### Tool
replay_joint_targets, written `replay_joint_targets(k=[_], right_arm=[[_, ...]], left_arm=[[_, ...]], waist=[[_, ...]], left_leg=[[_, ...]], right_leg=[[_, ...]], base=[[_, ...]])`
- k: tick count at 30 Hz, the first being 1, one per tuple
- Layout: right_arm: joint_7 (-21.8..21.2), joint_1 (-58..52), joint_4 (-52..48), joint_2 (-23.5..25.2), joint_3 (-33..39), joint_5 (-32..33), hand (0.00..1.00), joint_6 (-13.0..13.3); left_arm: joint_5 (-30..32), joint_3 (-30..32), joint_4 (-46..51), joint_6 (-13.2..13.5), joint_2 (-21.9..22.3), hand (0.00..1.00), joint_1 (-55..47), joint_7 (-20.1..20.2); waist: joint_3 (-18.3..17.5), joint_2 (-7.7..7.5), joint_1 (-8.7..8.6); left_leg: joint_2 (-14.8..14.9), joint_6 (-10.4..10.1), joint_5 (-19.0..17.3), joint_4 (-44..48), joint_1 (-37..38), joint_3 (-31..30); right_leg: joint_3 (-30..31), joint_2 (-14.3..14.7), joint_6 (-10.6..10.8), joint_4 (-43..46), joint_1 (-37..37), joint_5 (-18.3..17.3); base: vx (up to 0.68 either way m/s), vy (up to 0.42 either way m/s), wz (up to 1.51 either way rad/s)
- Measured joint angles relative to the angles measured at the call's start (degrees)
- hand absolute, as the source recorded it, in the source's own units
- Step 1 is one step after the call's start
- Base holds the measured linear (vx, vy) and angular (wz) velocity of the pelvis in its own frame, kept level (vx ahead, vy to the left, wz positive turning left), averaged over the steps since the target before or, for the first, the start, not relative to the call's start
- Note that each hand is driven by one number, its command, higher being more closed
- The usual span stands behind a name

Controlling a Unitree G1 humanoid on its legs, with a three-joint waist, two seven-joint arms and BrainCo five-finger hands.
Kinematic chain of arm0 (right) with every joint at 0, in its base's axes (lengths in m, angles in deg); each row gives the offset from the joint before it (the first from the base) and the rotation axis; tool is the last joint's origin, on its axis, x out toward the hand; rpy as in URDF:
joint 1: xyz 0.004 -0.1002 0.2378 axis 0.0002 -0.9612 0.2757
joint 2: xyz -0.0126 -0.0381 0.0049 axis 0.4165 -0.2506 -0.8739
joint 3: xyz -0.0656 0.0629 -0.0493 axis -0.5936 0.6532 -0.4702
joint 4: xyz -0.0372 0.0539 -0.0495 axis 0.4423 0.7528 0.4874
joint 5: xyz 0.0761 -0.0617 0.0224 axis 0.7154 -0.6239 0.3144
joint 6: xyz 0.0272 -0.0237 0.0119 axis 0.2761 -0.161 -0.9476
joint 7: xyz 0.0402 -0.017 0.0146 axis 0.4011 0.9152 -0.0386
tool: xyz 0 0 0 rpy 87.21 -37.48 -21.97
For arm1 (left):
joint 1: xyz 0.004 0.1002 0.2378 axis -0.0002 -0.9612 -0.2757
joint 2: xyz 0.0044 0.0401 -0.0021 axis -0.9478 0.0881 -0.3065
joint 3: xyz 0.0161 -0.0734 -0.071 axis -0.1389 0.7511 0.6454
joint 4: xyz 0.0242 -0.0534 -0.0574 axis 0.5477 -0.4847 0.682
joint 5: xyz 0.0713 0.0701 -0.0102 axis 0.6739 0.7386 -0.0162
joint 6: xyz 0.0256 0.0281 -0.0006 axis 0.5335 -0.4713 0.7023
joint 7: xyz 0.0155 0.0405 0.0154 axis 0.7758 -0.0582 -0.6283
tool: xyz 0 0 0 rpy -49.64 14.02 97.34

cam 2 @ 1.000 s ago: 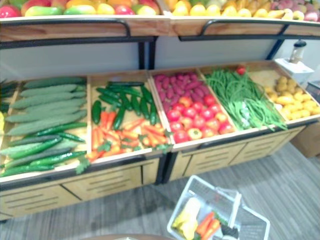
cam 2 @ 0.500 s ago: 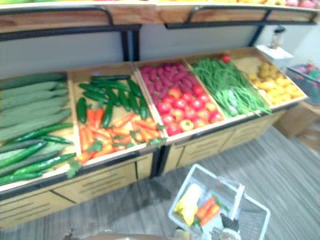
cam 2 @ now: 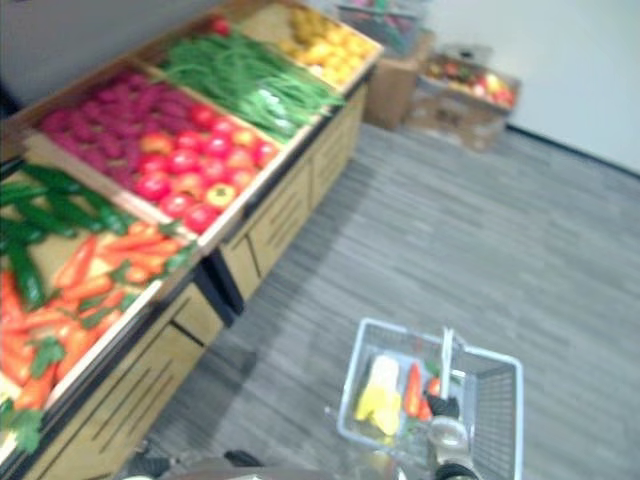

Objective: Pick vegetable in the basket

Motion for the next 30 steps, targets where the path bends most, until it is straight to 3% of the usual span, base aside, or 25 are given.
replay_joint_targets(k=[2, 3, 4, 5, 7, 9, 10, 11, 12, 13, 14, 15, 17, 19, 21, 25, 30], right_arm=[[0.01, -1.17, -0.03, -0.32, -1.18, 0.00, 1.00, -0.13], [-0.01, -2.19, -0.07, 0.16, -1.58, 0.00, 1.00, -0.13], [0.16, -3.17, -0.18, 0.69, -1.65, 0.01, 1.00, -0.11], [0.17, -3.34, -0.28, 0.41, -1.64, 0.00, 1.00, -0.10], [0.02, -3.71, -0.29, -0.47, -1.53, -0.05, 1.00, 0.10], [-0.06, -4.80, -0.29, 1.16, -1.62, -0.08, 1.00, 0.58], [-0.05, -5.12, -0.31, 1.33, -2.22, -0.11, 1.00, 1.04], [-0.05, -4.85, -1.21, 1.81, -3.08, -0.23, 1.00, 1.12], [0.04, -5.09, -2.13, 1.65, -3.36, -0.54, 1.00, 1.17], [0.12, -4.25, -2.00, 0.19, -3.32, -1.35, 1.00, 1.01], [0.04, -4.00, -1.99, -0.68, -3.33, -1.89, 1.00, 1.02], [-0.09, -4.22, -2.08, -1.90, -3.29, -2.23, 1.00, 1.03], [-0.30, -3.77, -2.12, 1.55, -3.65, -2.24, 1.00, 1.03], [-0.47, -2.54, -2.15, 2.67, -3.89, -2.26, 1.00, 2.09], [-0.50, -1.35, -2.29, 2.81, -4.30, -2.28, 1.00, 2.43], [-0.59, -1.28, -2.31, 3.03, -5.29, -2.31, 1.00, 2.42], [-0.51, -3.14, -3.52, 3.13, -5.53, -2.25, 1.00, 2.42]], left_arm=[[0.01, -0.14, -0.42, 0.01, 0.46, 0.00, 0.03, 0.07], [0.03, -0.11, -0.46, 0.02, 0.34, 0.00, -0.03, 0.21], [0.06, -0.09, -0.38, 0.03, -0.16, 0.00, 0.07, 0.35], [0.06, -0.16, -0.28, 0.09, -0.02, 0.00, 0.32, 0.30], [0.06, -0.67, -0.46, 0.00, 0.65, 0.00, 0.18, 0.26], [0.04, -0.61, -0.86, 0.00, 0.31, 0.00, -0.80, 0.07], [-0.12, -0.42, -0.79, 0.15, 0.37, 0.00, -1.70, -0.37], [-0.63, -0.07, 0.35, 0.66, -0.05, 0.00, -2.77, -0.89], [-0.63, -0.18, 0.06, 0.93, -0.47, 0.00, -2.67, -1.03], [-0.59, -0.47, 0.12, 1.24, -0.53, 0.00, -2.11, -1.04], [-0.60, -0.98, 0.88, 1.50, -0.12, 0.00, -2.25, -1.22], [-0.60, -1.38, 0.95, 2.07, 1.16, 0.00, -2.82, -1.52], [-0.62, -1.65, 1.03, 2.07, 0.48, 0.00, -2.45, -1.45], [-0.61, -3.01, 2.17, 2.52, -1.25, 0.00, -1.66, -1.52], [-0.55, -3.01, 1.80, 2.22, -1.78, 0.00, -1.58, -1.51], [-0.41, -3.14, 1.36, 2.18, -1.85, 0.00, -1.76, -1.52], [0.14, -3.66, 0.13, 2.04, -2.32, 0.00, -1.79, -1.48]], waist=[[-0.35, 0.57, -0.27], [-0.28, 0.34, -0.27], [-0.53, -0.10, -0.46], [-0.58, -0.06, -0.95], [-0.76, 1.27, -1.36], [-1.24, 0.19, -1.27], [-1.39, -0.14, -1.17], [-0.72, -1.41, -0.46], [-0.53, -2.12, 0.35], [-0.17, -2.81, 0.51], [0.18, -2.55, 0.67], [0.34, 0.56, 1.47], [0.34, -0.29, 1.43], [1.53, -2.55, 1.58], [1.87, -3.01, 1.74], [2.05, -3.21, 1.95], [2.06, -3.93, 2.08]], left_leg=[[2.61, 0.15, 1.44, 2.80, 1.73, 1.12], [5.87, 0.75, 2.13, 8.32, 1.89, 1.06], [6.82, -2.10, -0.19, 11.26, 0.49, -1.14], [5.87, -2.56, -0.78, 9.65, -0.69, -2.51], [3.79, 1.81, 4.47, 1.66, -1.79, -2.32], [3.22, 0.60, 6.43, 2.88, 1.50, -5.04], [3.42, 1.19, 7.14, 5.99, 1.76, -12.53], [4.06, 1.87, 6.87, 11.80, -0.78, -19.07], [-1.18, -1.63, 2.11, 10.39, -3.47, -29.12], [-11.44, -3.38, -1.52, 0.82, -6.30, -41.25], [-17.44, -2.45, 2.10, -10.56, -6.10, -47.77], [-19.02, -2.18, 14.86, -20.69, -5.82, -53.54], [-19.46, -2.68, 12.92, -18.11, -6.78, -55.39], [-19.77, -3.50, 12.32, -15.79, -9.13, -59.22], [-19.44, -4.21, 9.93, -14.26, -10.21, -61.08], [-18.73, -4.73, 8.94, -14.45, -9.99, -61.23], [-18.87, -5.22, 10.76, -20.56, -6.15, -60.19]], right_leg=[[0.90, 2.79, -0.10, -3.57, 1.51, -0.02], [1.95, 4.54, -0.18, -6.28, 3.86, 0.02], [3.45, 5.12, -0.57, -8.98, 5.90, -0.27], [3.55, 4.91, -0.55, -9.36, 6.18, -0.26], [4.61, 5.35, -0.50, -9.03, 6.48, -0.27], [6.69, 4.30, 0.19, -9.08, 7.48, -0.08], [8.66, 5.33, 1.12, -11.95, 9.23, 0.64], [12.31, 4.87, 0.91, -13.95, 10.75, 1.12], [15.93, 2.71, 0.64, -14.87, 10.55, 0.93], [19.28, -1.41, 0.68, -14.59, 9.09, 0.95], [21.00, -3.13, 1.96, -14.22, 8.26, 1.70], [22.32, -1.75, 3.83, -14.11, 7.83, 2.82], [24.55, -1.72, 5.42, -16.06, 7.63, 2.64], [25.53, -0.51, 4.86, -17.41, 5.67, 3.02], [27.62, 0.37, 5.45, -19.11, 4.90, 4.10], [29.95, 0.96, 5.51, -20.30, 3.85, 4.13], [31.88, 0.99, 5.37, -21.55, 2.85, 3.67]], base=[[0.05, -0.268, -0.73], [0.07, -0.232, -0.47], [0.03, -0.134, -0.18], [0.02, -0.064, -0.15], [0.06, 0.050, -0.40], [0.10, 0.000, -0.75], [0.12, -0.063, -1.16], [0.14, 0.028, -1.42], [0.14, 0.198, -1.38], [0.11, 0.285, -1.17], [0.15, 0.315, -1.18], [0.22, 0.264, -1.00], [0.17, 0.149, -0.52], [0.01, 0.000, -0.27], [0.00, 0.035, -0.34], [-0.05, -0.014, -0.35], [-0.08, -0.017, -0.33]])
